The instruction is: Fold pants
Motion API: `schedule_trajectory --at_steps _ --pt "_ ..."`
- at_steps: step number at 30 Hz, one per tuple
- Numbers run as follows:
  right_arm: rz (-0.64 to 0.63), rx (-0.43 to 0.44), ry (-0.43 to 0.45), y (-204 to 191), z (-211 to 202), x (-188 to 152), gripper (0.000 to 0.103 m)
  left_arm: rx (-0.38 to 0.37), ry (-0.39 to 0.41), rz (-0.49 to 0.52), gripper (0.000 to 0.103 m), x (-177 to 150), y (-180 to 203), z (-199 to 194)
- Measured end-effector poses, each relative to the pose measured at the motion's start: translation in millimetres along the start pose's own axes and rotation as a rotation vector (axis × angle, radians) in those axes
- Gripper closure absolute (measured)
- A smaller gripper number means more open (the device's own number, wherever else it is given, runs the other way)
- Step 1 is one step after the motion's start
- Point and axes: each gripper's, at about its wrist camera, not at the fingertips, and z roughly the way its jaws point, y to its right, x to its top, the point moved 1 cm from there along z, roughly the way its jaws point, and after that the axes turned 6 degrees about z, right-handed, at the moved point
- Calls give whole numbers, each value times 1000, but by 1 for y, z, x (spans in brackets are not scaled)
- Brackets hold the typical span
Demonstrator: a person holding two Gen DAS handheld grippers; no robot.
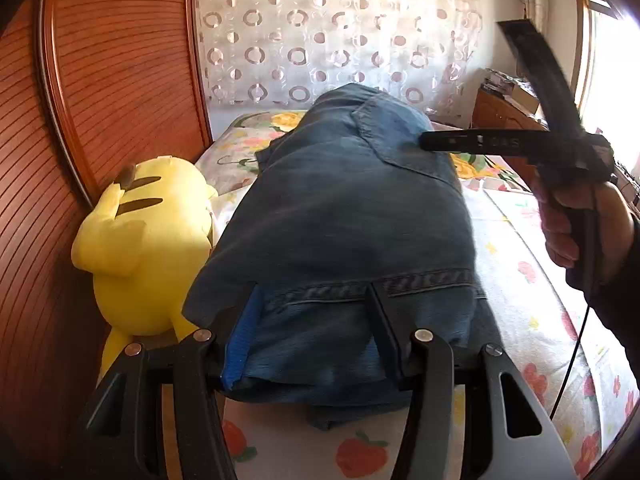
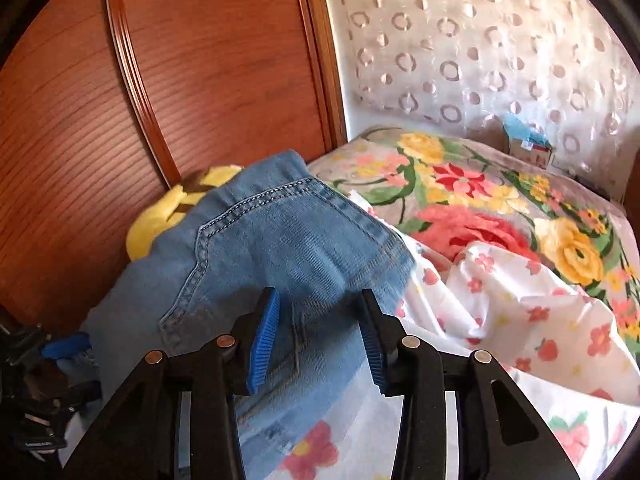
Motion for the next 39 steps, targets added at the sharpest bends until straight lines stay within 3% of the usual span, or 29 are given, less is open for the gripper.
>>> schedule_trajectory --at_steps 5,12,14,17,19,22,37,39 --pt "-16 -1 36 -18 -40 -27 61 -11 50 3 46 4 14 -24" --pt "10 -27 92 -38 -146 -96 61 -28 96 37 46 4 42 -54" --pt "12 -41 106 -41 -171 -113 61 -34 114 47 37 4 52 -64" --pt "17 -68 130 -45 -209 -134 61 -48 141 65 35 4 68 -79" --pt "31 -81 145 -47 -230 -144 61 -60 160 76 25 3 80 -89" --pt "44 -91 178 -52 -272 -167 61 -78 187 96 24 2 98 -102" --pt "83 -208 278 -75 -366 -242 61 -118 273 150 12 -6 156 -157" --pt "90 -223 300 -80 -381 -249 55 -124 288 160 12 -7 162 -166"
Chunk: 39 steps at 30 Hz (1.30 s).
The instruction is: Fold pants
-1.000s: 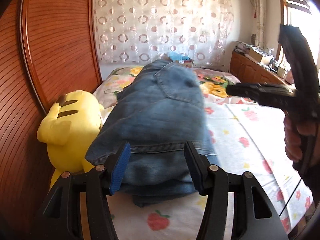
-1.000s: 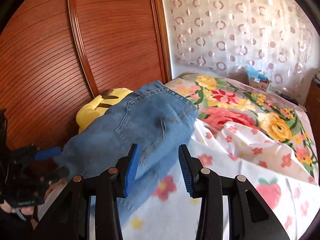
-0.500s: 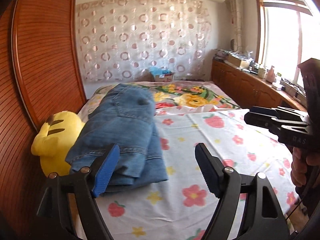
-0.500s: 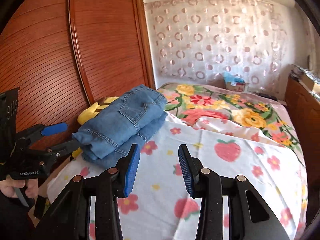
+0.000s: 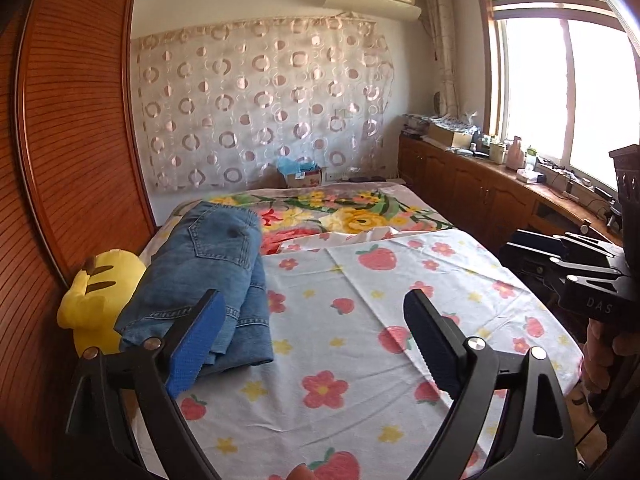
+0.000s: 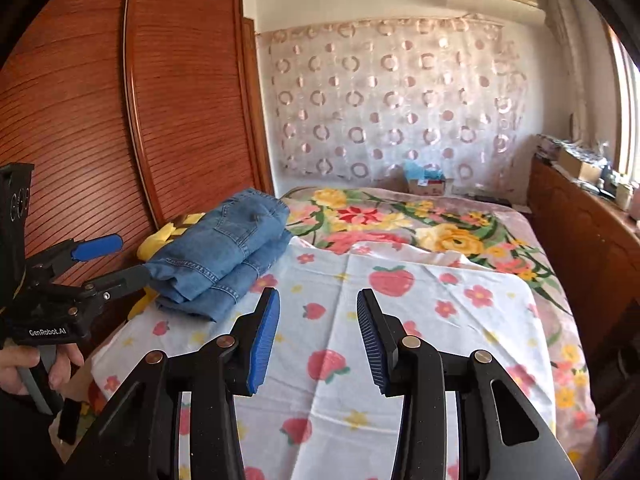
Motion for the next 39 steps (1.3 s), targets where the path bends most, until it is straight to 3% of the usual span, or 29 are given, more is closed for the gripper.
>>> schedule_trajectory --at_steps 9,19,39 --pt "15 -87 80 -6 -61 -8 35 35 32 -3 12 7 22 -26" --pt "35 -158 121 -16 -82 -9 35 56 36 -25 12 3 31 -38" --pt "60 -163 137 -15 -83 -17 35 65 35 -24 12 0 30 -42"
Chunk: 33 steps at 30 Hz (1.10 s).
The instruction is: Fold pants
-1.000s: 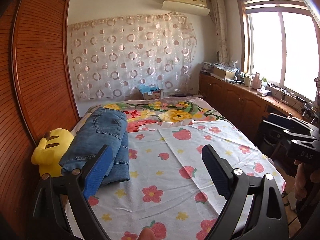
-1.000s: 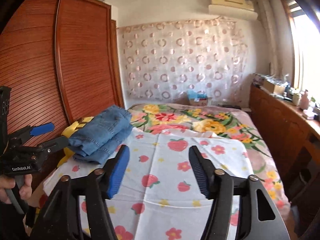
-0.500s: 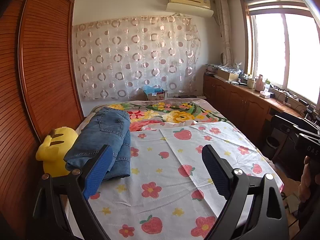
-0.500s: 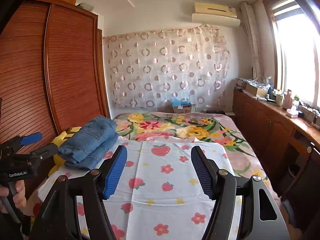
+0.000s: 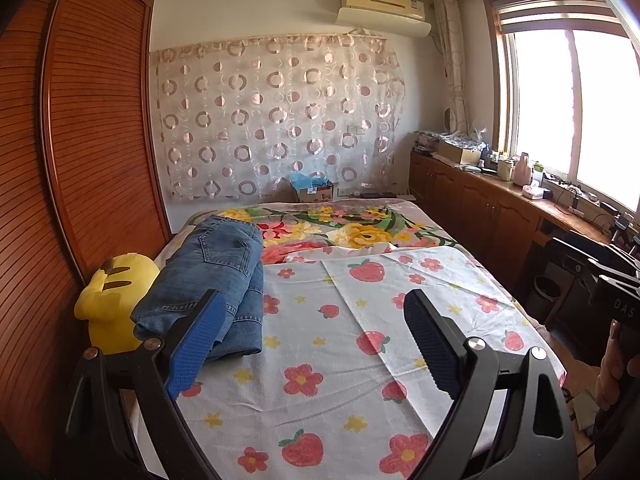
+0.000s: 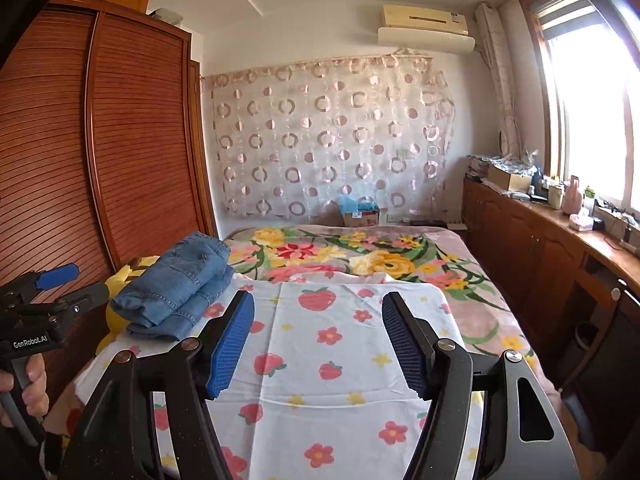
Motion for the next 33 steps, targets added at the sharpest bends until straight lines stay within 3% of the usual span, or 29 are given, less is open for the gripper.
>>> schedule_trajectory --at_steps 33 --pt "-5 4 2 8 6 0 35 -2 3 0 12 -2 -2 -1"
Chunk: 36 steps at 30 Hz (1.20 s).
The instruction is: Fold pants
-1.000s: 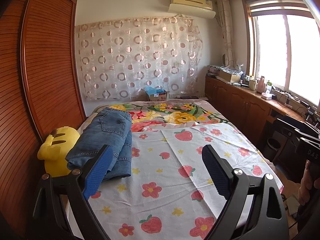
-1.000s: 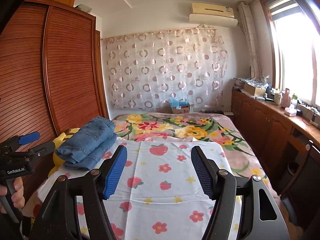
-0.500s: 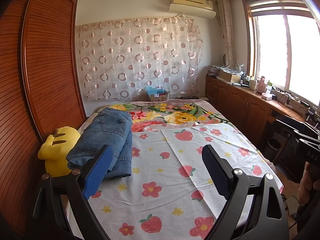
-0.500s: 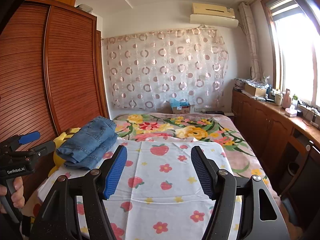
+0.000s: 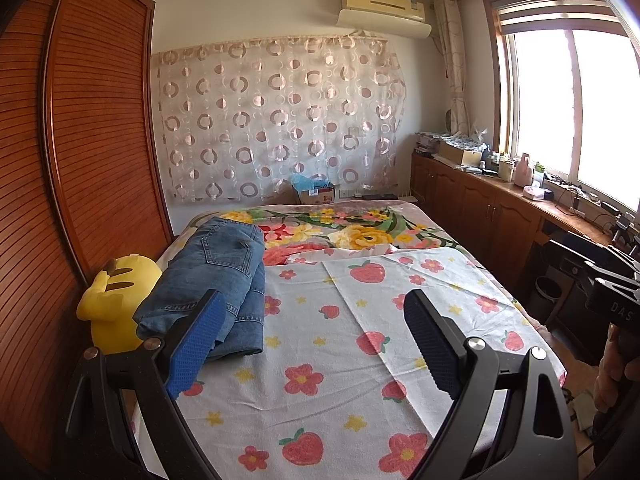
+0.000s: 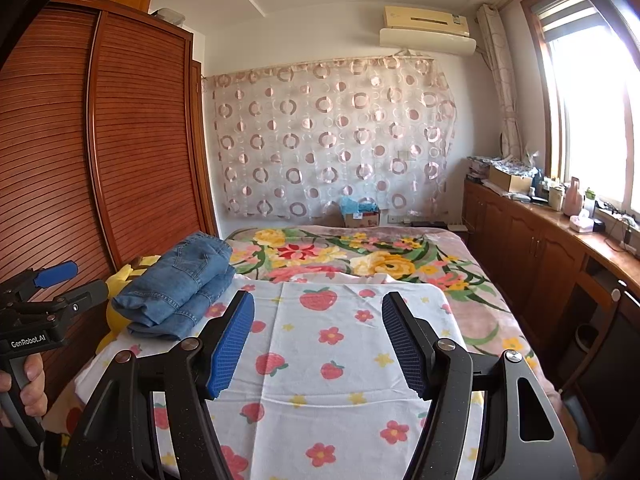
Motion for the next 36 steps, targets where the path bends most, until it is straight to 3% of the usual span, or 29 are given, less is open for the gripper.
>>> schedule_trajectory --at_steps 36 --pt "1 -2 5 -6 4 -4 35 0 3 -3 12 -2 -2 -3"
